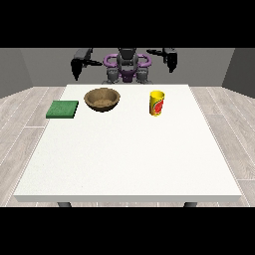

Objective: Pick the cup and pour the ball into the bowl, then pick the bowl and place it on the pad

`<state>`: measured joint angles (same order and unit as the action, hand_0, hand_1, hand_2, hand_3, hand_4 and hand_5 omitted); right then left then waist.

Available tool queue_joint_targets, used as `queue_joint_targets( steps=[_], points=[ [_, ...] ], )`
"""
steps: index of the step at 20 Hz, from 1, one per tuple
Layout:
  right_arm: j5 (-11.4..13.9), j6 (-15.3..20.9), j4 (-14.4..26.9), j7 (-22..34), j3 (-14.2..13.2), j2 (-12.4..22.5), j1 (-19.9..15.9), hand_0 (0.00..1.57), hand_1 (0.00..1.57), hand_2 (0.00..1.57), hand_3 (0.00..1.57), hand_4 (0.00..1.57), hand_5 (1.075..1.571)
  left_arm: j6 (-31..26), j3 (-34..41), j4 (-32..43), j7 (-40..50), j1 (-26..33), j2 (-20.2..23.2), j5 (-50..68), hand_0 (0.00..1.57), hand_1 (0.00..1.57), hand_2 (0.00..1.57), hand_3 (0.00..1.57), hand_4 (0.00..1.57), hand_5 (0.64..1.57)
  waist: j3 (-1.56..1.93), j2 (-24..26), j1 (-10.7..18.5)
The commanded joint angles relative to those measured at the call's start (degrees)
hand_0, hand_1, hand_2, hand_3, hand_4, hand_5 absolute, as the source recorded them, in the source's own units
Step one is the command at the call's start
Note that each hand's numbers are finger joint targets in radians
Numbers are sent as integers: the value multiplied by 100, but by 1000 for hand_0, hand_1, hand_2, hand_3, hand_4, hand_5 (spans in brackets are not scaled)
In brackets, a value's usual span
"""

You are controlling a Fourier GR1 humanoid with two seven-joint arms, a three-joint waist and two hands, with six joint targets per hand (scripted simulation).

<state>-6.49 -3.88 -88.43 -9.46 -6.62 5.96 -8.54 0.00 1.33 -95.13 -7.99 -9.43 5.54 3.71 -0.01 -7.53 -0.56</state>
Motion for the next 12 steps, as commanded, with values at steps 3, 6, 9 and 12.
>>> queue_joint_targets(
  steps=[3, 6, 9, 12],
  points=[
    [-146, -331, 638, -599, -298, 269, -436, 0, 0, 0, 0, 0, 1561, 53, 371, 1004, -654, -599, 231, -272, 0, 0, 0, 0, 0, 1252, 1, -527, -191],
    [-86, -377, 749, -306, -356, 556, -844, 0, 0, 0, 0, 0, 1560, -13, 646, 1593, -787, -1106, 424, -178, 0, 0, 0, 0, 0, 1257, 0, -549, -231],
    [-244, -403, 891, -251, -412, 496, -869, 0, 0, 0, 0, 0, 1563, -65, 728, 2374, -1228, -1232, 401, -206, 0, 0, 0, 0, 0, 1266, 0, -357, -313],
    [-158, -619, 1352, -1016, -484, 512, -579, 0, 0, 0, 0, 0, 1562, 196, 676, 2655, -1680, -1153, 219, -405, 0, 0, 0, 0, 0, 1236, 1, -387, -318]
  ],
)
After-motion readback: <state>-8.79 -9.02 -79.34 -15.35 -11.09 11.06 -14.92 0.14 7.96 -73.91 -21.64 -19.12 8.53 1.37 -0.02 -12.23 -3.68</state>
